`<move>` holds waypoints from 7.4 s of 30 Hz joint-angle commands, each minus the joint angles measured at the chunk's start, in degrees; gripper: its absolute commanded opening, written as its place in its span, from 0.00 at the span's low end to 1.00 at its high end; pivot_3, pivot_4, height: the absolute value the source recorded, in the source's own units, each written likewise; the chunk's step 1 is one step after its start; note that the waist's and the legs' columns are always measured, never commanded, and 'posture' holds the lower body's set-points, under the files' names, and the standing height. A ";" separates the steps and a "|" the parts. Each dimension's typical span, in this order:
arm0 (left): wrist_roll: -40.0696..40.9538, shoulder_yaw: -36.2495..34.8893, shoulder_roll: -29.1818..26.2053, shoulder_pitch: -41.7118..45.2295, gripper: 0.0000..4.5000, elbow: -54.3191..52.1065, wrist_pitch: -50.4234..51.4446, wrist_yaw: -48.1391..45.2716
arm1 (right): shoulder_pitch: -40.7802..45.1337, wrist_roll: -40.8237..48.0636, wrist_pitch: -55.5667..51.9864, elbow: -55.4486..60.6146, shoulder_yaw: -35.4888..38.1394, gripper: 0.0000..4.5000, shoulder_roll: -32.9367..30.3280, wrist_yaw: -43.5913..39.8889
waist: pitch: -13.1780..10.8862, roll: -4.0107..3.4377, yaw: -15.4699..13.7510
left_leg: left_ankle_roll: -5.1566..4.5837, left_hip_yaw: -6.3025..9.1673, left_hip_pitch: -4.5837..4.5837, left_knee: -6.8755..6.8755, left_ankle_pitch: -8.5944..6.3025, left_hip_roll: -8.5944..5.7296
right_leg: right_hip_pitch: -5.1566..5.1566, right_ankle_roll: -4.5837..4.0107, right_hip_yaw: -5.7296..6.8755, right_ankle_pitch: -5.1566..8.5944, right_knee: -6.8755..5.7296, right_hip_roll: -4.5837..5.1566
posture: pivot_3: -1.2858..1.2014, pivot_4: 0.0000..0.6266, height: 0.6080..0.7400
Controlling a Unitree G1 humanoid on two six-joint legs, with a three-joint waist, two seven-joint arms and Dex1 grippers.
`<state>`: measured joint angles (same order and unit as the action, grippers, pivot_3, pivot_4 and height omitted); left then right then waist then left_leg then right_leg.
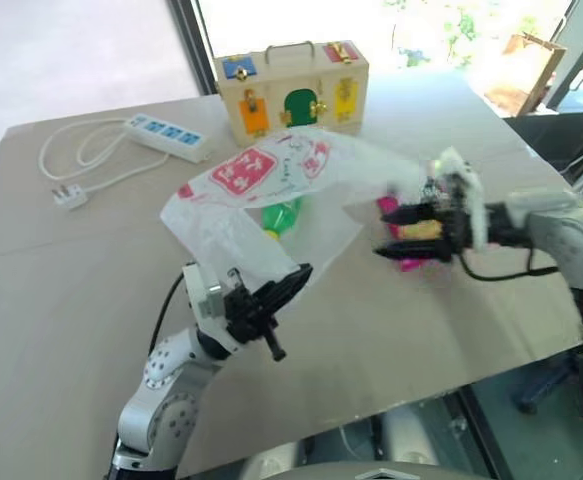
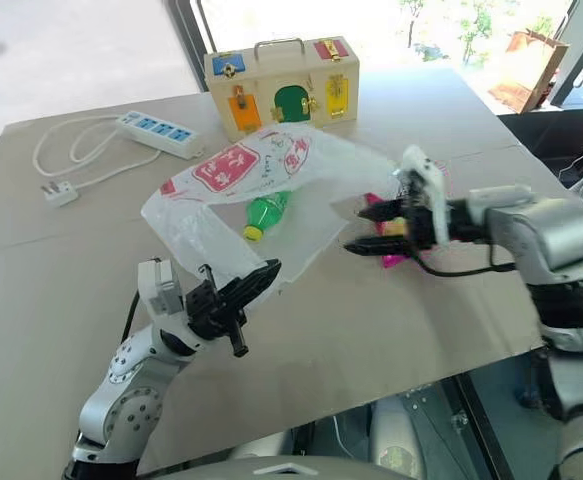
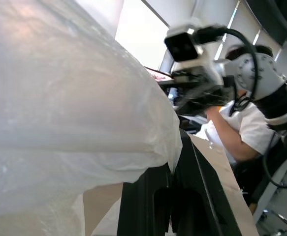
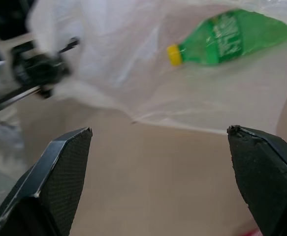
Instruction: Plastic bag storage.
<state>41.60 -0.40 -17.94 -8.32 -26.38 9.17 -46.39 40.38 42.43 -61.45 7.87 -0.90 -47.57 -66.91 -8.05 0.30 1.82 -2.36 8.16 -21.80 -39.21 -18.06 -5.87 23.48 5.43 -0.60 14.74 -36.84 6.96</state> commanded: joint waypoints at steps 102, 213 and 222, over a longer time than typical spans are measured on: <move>1.52 2.23 -0.98 -7.37 0.00 -4.13 -3.16 -4.49 | -18.68 68.56 -14.17 -12.25 3.78 0.00 16.43 39.97 | 0.30 -0.19 -2.64 | -0.32 -0.42 0.08 -0.02 -0.18 0.06 | -0.05 -0.09 -0.39 -0.27 0.32 -0.13 | 0.52 0.24 1.00; 2.44 5.81 1.52 -6.46 0.00 -1.23 -4.29 -9.23 | -35.31 70.57 -14.41 -8.09 13.73 0.01 23.20 59.89 | 0.27 -0.46 -1.25 | -0.32 -0.59 0.98 0.81 -0.19 0.16 | -0.59 -0.05 -0.79 -0.29 0.85 -0.29 | 0.52 0.24 1.00; 4.08 5.17 -0.86 -8.89 0.00 -2.96 -2.97 -10.86 | -25.52 70.57 -12.30 -18.20 12.01 0.01 27.00 70.76 | 0.26 -0.46 -0.67 | -0.33 -0.57 1.02 0.81 -0.19 0.19 | -0.64 -0.05 -0.76 -0.29 0.88 -0.33 | 0.52 0.24 1.00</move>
<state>44.72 4.80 -18.27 -16.96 -26.75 6.12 -56.17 10.58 110.78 -75.80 -8.84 9.87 -22.62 0.43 -7.79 -0.17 1.15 -2.68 7.55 -20.71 -38.39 -18.25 -5.65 22.84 5.38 -1.43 14.45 -35.99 6.60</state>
